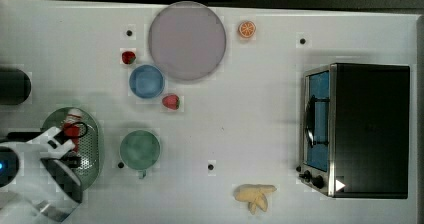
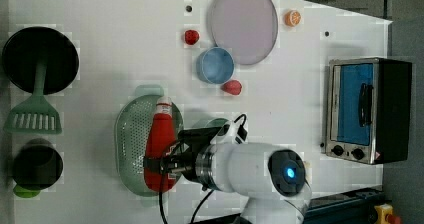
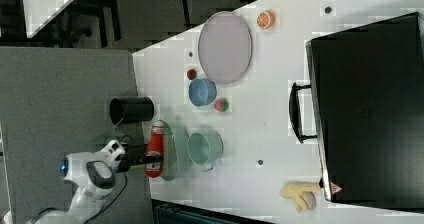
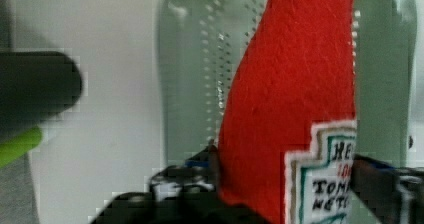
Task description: Pick Ketchup from the table and place it in strainer.
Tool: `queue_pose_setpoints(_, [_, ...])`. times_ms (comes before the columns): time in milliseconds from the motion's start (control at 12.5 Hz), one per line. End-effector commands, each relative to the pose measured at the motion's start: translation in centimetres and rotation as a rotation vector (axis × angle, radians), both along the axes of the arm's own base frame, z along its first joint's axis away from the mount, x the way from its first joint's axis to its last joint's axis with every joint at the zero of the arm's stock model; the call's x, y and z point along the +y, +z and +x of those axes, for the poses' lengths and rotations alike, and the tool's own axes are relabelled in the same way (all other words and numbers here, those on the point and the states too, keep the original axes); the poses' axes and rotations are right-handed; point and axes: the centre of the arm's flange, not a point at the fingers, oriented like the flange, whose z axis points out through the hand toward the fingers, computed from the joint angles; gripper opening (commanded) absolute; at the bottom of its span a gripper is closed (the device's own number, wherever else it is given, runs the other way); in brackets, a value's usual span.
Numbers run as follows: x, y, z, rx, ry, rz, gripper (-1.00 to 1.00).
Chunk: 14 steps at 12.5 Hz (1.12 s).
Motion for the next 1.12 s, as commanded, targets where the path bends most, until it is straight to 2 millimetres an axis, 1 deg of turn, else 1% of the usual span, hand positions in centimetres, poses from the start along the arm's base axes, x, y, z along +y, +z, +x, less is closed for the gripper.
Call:
queue_pose_setpoints(80, [-0.7, 0.9, 2.1, -0.049, -0.084, 0.039, 1.0])
queue_pose_setpoints(160, [-0.8, 1.8, 2.5, -0.068, -0.092, 0.044, 1.0])
queue_pose_setpoints(240, [-1.3, 3.2, 3.4, -0.096, -0.118, 0.046, 1.0])
queue_pose_setpoints(320, [-2.3, 4.9, 4.5, -0.135, -0.149, 0.048, 1.0])
queue_pose_setpoints(480, [-5.3, 9.0, 7.4, -0.232, -0.224, 0.049, 1.0])
queue_pose_setpoints(560, [-7.4, 11.2, 9.2, -0.282, -0.275, 0.049, 1.0])
queue_pose_setpoints(640, [-9.9, 13.3, 10.8, -0.316, -0.333, 0.038, 1.0])
queue_pose_setpoints(720, [-12.8, 15.1, 12.3, -0.33, -0.39, 0.005, 1.0])
queue_pose_setpoints(880, [-19.7, 18.4, 14.6, -0.315, -0.516, -0.089, 1.0])
queue_pose_setpoints(960, [-23.1, 20.3, 15.5, -0.302, -0.569, -0.129, 1.0])
queue_pose_setpoints(1120, [-29.2, 23.7, 16.1, -0.242, -0.646, -0.204, 1.0])
